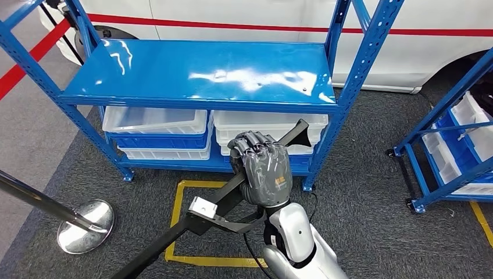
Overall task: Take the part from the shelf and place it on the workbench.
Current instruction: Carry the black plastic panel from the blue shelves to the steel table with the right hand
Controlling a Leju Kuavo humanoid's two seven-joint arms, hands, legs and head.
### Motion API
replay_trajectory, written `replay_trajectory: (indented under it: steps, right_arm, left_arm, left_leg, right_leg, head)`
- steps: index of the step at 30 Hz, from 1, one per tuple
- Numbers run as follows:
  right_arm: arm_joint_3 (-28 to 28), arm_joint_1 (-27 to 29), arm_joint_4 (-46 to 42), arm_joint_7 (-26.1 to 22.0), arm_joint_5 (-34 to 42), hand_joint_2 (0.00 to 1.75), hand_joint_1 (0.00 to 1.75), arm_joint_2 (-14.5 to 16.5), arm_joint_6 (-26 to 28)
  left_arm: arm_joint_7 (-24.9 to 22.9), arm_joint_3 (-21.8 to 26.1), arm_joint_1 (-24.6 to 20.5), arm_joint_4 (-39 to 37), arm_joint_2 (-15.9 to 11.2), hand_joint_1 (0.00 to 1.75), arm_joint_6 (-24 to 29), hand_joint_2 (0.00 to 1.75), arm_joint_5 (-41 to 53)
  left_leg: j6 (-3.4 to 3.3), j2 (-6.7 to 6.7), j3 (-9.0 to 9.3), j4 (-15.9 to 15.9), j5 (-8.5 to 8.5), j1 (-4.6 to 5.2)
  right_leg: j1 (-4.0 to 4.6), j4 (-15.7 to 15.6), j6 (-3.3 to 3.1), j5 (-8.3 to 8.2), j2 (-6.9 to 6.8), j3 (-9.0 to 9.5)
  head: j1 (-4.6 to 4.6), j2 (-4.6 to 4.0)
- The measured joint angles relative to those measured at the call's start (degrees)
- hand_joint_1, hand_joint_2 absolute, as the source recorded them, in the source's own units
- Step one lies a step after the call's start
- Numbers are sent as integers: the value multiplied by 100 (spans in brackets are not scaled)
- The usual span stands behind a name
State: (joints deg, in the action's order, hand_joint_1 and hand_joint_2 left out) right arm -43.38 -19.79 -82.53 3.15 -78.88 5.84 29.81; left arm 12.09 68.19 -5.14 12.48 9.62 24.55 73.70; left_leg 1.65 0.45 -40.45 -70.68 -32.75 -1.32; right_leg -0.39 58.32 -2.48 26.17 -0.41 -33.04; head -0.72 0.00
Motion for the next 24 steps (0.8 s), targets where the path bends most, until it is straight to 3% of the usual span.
replay_trajectory:
  steps: [1, 2, 3, 4, 5, 7, 8, 13, 18, 19, 20, 22, 23, 24]
  right_arm:
    - [3, 2, 7, 0, 7, 175, 175, 0, 2]
    - [5, 4, 15, 0, 14, 175, 175, 0, 3]
    - [8, 6, 21, 0, 23, 175, 175, 0, 6]
    - [11, 8, 26, 0, 33, 175, 175, 0, 9]
    - [16, 9, 27, 0, 44, 175, 175, 1, 13]
    - [25, 8, 26, -1, 55, 175, 175, 2, 20]
    - [27, 8, 26, -2, 57, 175, 175, 2, 22]
    - [29, 8, 26, -2, 57, 175, 175, 3, 23]
    - [38, 14, 26, -6, 61, 175, 175, 7, 28]
    - [44, 18, 28, -8, 63, 175, 175, 7, 34]
    - [54, 22, 33, -11, 68, 175, 175, 7, 42]
    - [75, 28, 64, -37, 104, 175, 175, 5, 49]
    - [81, 25, 78, -54, 129, 175, 175, 5, 45]
    - [84, 18, 89, -76, 156, 175, 175, 8, 39]
  left_arm:
    - [-1, 0, -1, 0, -1, 0, 0, 175, 0]
    - [-1, 0, -2, 0, -3, 0, 0, 175, 0]
    - [-2, 0, -4, 0, -7, 0, 0, 175, 0]
    - [-3, 1, -6, 0, -11, 0, 0, 175, -1]
    - [-5, 1, -12, 0, -15, 0, 0, 175, -1]
    - [-7, 2, -22, 0, -16, 0, 0, 175, -1]
    - [-7, 2, -25, 0, -16, 0, 0, 175, 0]
    - [-7, 2, -24, 0, -16, 0, 0, 175, 0]
    - [-6, 2, -18, 0, -15, 0, 0, 175, 0]
    - [-5, 2, -17, -1, -11, 0, -1, 175, 0]
    - [-5, 3, -14, -1, -9, 0, -1, 175, 0]
    - [-5, 5, -15, -2, -5, 0, -1, 175, 0]
    - [-6, 7, -14, -3, 6, 0, -1, 175, 1]
    - [-7, 7, -15, -4, 18, 0, -1, 175, 1]
  left_leg:
    - [12, 0, -15, -246, -48, 0]
    - [19, 0, 53, -318, 27, -1]
    - [21, 1, 218, -194, 182, -2]
    - [19, 0, 467, 104, 329, -5]
    - [13, -3, 756, 503, 375, 1]
    - [1, -12, 1160, 1099, 310, 19]
    - [-2, -16, 1237, 1222, 251, 30]
    - [-10, -21, 1252, 1266, 240, 34]
    - [-72, -51, 1227, 1302, 255, 44]
    - [-123, -41, 1183, 1306, 314, 36]
    - [-194, -26, 1074, 1310, 417, 39]
    - [-323, 3, 760, 1288, 668, 69]
    - [-340, 7, 623, 1264, 760, 98]
    - [-323, 7, 550, 1247, 815, 114]
  right_leg:
    - [5, 24, 3, -52, -1, -93]
    - [6, 50, 12, -100, -1, -185]
    - [5, 79, 25, -147, 0, -277]
    - [1, 110, 44, -189, 3, -357]
    - [6, 140, 71, -227, 7, -429]
    - [19, 183, 114, -274, 14, -508]
    - [27, 191, 125, -283, 15, -524]
    - [26, 196, 128, -289, 15, -524]
    - [24, 171, 167, -361, 6, -518]
    - [23, 191, 205, -332, 15, -540]
    - [17, 581, 247, -49, 23, -649]
    - [36, 949, 233, 261, 46, -461]
    - [55, 936, 162, 394, 45, -242]
    - [82, 499, 85, 278, 41, 88]
  head:
    - [-1, 0]
    - [0, 0]
    - [0, 0]
    - [0, 0]
    - [2, 0]
    - [2, 0]
    - [2, 0]
    - [0, 0]
    - [-10, 0]
    - [-12, 0]
    - [-14, 0]
    - [-19, 0]
    - [-19, 0]
    - [-17, 0]
